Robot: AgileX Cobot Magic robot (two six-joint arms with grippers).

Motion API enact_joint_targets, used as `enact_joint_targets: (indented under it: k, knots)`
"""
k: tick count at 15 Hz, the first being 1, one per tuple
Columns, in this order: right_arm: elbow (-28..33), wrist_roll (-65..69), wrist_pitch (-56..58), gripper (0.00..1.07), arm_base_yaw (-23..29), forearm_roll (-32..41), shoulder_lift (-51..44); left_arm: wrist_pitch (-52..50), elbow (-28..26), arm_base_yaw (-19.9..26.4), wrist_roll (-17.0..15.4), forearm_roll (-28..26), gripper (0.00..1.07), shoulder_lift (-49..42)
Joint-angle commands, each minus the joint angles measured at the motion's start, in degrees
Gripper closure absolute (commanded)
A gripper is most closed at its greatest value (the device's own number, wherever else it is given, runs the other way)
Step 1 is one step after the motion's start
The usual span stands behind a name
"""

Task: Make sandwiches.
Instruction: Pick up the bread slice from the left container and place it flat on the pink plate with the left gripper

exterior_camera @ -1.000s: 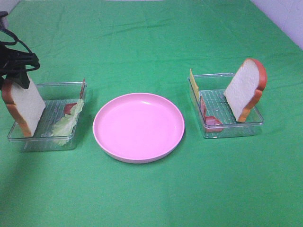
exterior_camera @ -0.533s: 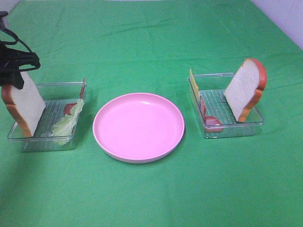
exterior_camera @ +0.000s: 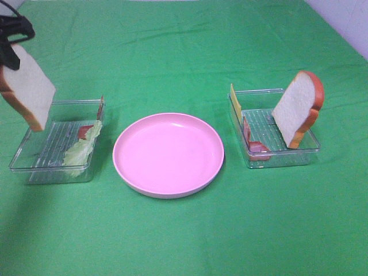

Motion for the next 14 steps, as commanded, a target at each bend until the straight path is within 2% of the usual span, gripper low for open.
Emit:
enact_joint_targets:
  k: [1,2,4,6,7,8,10,11,14]
  knots:
    - [0.11,0.11,-0.63,0.3,-0.34,-0.17,-0.92,-1.09,-0.34,-0.34,4.58,-6.82,1.07,-3.95]
    - [0.11,0.11,-0.63,0.3,-0.34,-0.17,-0.92,-1.2,-0.34,-0.34,8.48,-11.69,1.07,-5.5]
    - [0.11,0.11,-0.63,0.3,-0.34,-0.17,-0.92,-0.52,-0.34,-0.34,17.02,-25.67,1.07,-5.96]
    - [0.11,0.11,-0.63,0.3,-0.34,-0.17,-0.92,0.97,-0.34,-2.06,26.07,-37.59,1.07,-4.35]
    - [0.11,0.11,-0.63,0.3,-0.34,-0.17,-0.92,1.09,-0.34,-4.01,29.45,-41.71,1.07,-2.86]
    - [0.11,0.11,-0.63,0.3,-0.34,-0.17,-0.92,1.09,-0.34,-5.96,32.37,-44.23,1.07,-0.86]
    - [0.11,0.11,-0.63,0.3,-0.34,-0.17,-0.92,1.03,-0.34,-8.94,34.43,-46.87,1.07,2.41]
    - [0.11,0.11,-0.63,0.3,-0.34,-0.17,-0.92,0.34,-0.34,-12.55,36.61,-49.33,1.07,7.51]
    - [0.11,0.11,-0.63,0.3,-0.34,-0.17,-0.92,-1.66,-0.34,-16.1,45.21,-54.43,1.07,14.21]
